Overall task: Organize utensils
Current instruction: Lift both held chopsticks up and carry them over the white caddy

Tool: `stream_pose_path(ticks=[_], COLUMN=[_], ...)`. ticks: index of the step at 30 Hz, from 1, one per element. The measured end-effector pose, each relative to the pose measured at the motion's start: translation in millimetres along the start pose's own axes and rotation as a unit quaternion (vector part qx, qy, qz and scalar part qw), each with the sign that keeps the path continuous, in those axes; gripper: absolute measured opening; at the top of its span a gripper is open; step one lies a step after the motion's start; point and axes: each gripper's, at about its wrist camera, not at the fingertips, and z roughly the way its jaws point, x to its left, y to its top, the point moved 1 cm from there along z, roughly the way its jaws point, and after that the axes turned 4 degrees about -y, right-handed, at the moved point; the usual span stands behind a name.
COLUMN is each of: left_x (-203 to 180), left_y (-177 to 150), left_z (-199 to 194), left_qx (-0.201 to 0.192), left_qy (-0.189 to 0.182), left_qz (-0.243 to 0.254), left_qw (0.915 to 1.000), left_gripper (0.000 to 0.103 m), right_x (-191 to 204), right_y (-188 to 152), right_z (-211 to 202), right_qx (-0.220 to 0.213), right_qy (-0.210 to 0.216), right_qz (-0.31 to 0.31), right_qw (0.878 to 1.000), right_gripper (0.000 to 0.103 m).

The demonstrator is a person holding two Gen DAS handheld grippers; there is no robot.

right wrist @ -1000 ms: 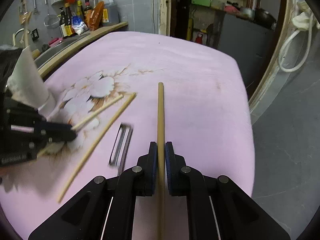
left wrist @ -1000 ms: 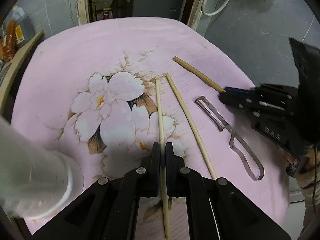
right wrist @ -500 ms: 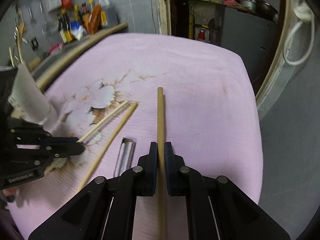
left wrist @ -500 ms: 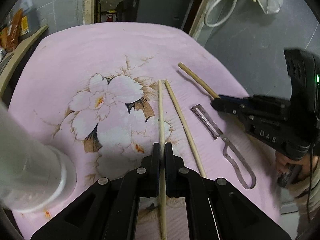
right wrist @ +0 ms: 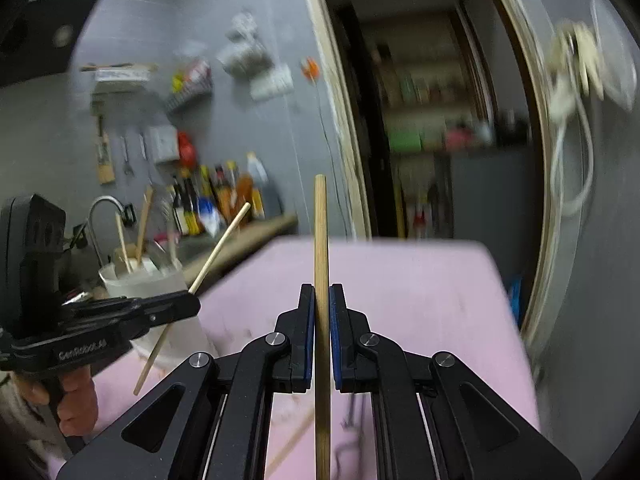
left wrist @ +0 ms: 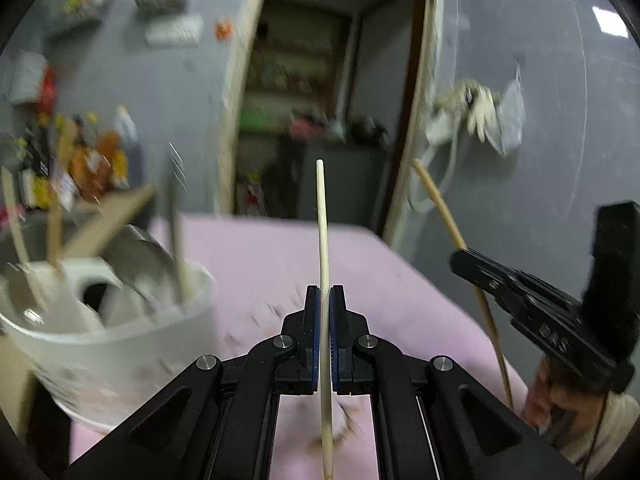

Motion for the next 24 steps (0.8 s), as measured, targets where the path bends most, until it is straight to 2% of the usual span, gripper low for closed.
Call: stream_pose_path(ticks=[3, 7, 11, 15, 20, 24], left_x=[6, 14, 38, 66, 108, 139], left_y=[12, 28, 44, 56, 66, 64], left_z=[-26, -48, -75, -98, -127, -133], left_qx=[-0.061, -0.113, -0.162, -0.211, -0.247, -0.261], left_qy=[0.032, 0.062, 0.085, 0.106, 0.138, 0.156], left_qz=[0.003, -0.001, -0.016, -0.037, -0.055, -0.083], left_qw=[0.9976, 0.9916, 0.9831, 0.9710, 0.9575, 0.9492], left_gripper=[0.002, 0.002, 0.003, 0.003, 0.003, 0.003], right_x=[29, 56, 78, 95, 118, 128], right_y=[17, 34, 53, 68, 77, 78], right_z=[-7, -14, -8, 4, 24, 39], right_qx=[-0.062, -0.127, -0.177, -0.219, -0.263, -0.274], right_qy=[0.000, 0.013, 0.055, 0.104, 0.117, 0.115], right_qz=[-0.032, -0.046, -0.020, 0.030, 0.050, 0.061], right_qw=[0.998, 0.991, 0.982, 0.970, 0.956, 0.953], right_gripper=[0.005, 0.005, 0.005, 0.005, 0.005, 0.005])
